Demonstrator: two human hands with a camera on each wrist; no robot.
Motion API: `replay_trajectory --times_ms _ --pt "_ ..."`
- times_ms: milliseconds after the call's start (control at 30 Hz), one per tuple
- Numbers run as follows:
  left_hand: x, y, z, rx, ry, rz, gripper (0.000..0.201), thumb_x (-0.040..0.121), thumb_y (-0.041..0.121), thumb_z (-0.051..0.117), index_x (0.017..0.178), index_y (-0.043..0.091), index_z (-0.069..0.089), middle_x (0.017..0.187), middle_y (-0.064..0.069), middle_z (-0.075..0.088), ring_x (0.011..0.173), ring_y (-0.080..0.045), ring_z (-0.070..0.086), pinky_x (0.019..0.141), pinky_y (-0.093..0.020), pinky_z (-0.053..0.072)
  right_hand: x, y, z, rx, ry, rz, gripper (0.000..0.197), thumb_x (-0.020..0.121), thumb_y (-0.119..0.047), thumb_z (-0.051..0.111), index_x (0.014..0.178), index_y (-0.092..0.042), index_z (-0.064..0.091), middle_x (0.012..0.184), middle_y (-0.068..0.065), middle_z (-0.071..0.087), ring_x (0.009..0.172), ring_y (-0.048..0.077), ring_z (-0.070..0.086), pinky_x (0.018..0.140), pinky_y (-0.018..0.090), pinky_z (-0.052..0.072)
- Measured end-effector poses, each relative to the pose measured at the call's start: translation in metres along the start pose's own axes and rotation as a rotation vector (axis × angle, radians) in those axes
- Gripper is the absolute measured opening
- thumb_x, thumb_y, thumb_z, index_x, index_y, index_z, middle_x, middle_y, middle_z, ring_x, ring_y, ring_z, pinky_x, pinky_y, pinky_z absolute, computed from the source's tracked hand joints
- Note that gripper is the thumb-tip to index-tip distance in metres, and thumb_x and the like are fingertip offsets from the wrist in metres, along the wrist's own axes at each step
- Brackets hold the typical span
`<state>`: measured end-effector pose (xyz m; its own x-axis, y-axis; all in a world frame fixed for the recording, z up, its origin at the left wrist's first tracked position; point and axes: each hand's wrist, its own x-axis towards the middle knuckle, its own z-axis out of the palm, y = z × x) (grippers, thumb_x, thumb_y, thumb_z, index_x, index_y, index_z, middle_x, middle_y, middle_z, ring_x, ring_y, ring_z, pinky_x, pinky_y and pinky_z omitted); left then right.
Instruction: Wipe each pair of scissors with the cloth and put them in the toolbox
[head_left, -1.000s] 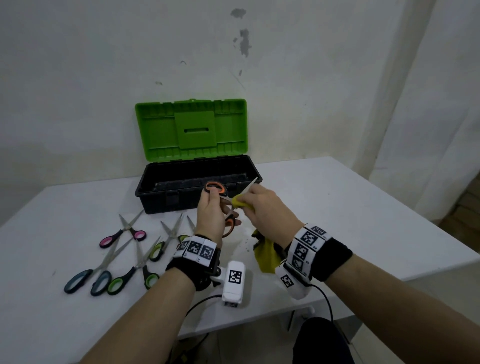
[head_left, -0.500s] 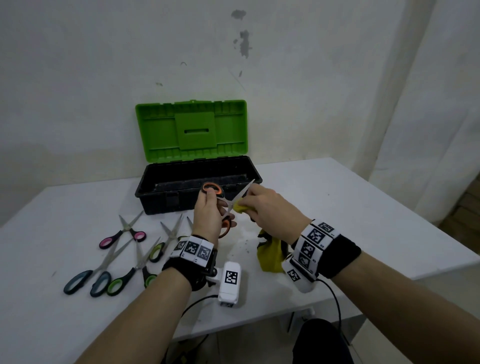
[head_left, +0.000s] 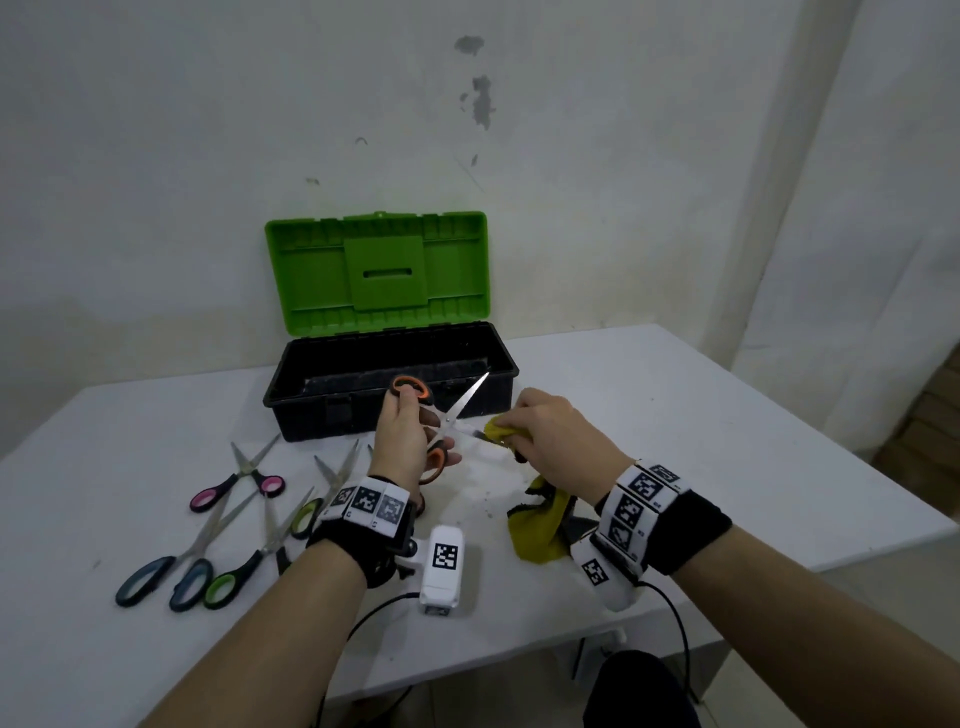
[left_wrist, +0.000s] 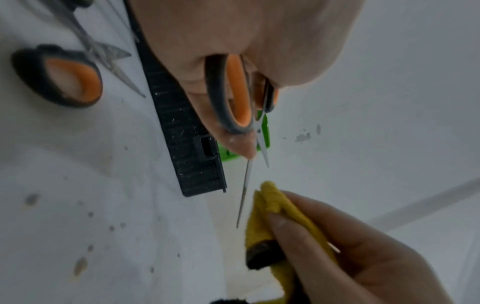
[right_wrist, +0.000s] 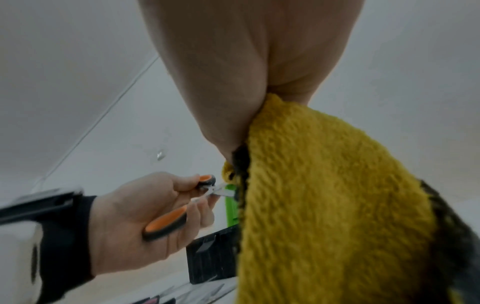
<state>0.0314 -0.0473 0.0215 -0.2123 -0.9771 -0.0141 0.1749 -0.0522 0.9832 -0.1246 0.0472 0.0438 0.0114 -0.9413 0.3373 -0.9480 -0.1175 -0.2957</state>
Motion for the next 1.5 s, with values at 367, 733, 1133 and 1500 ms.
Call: replay_trajectory --times_ms 367,733,1133,1500 --pt "0.007 0.011 -0.007 0.226 -0.054 0.009 0.02 0.105 0.05 0.021 0.117 0.04 0.035 0.082 -0.018 0.057 0.049 -0.023 0.051 0.049 -0.031 0.047 0.012 0.015 -0.02 0.209 0.287 -0.016 0.018 0.095 -0.021 0.059 0.108 -0.02 0.071 0.089 -0.004 0.06 0.078 0.011 0.056 0.07 0.016 0.04" --pt "0.014 -0.006 -0.021 0.576 -0.354 0.245 0.01 0.096 0.01 0.062 0.091 0.016 0.056 0.081 -0.004 0.064 0.063 -0.006 0.055 0.062 -0.019 0.042 0.01 0.024 -0.014 0.716 0.216 0.378 0.014 0.095 -0.025 0.057 0.096 -0.021 0.07 0.091 0.004 0.072 0.086 0.022 0.068 0.077 0.033 0.056" --pt "0.01 -0.014 -0.017 0.512 -0.415 0.173 0.002 0.094 0.014 0.065 0.093 0.015 0.065 0.076 -0.001 0.066 0.06 -0.012 0.055 0.057 -0.027 0.045 0.004 0.009 -0.006 0.335 0.119 0.106 0.008 0.086 -0.021 0.067 0.093 -0.025 0.069 0.077 -0.014 0.064 0.065 0.002 0.057 0.06 0.013 0.044" --pt "0.0 -0.012 -0.005 0.299 -0.348 0.155 0.018 0.086 0.007 0.074 0.092 -0.001 0.059 0.069 -0.002 0.069 0.045 -0.005 0.044 0.044 -0.02 0.036 0.005 -0.003 0.016 -0.054 0.181 -0.185 0.02 0.092 -0.008 0.058 0.106 -0.013 0.072 0.093 0.006 0.057 0.072 0.025 0.058 0.059 0.036 0.05"
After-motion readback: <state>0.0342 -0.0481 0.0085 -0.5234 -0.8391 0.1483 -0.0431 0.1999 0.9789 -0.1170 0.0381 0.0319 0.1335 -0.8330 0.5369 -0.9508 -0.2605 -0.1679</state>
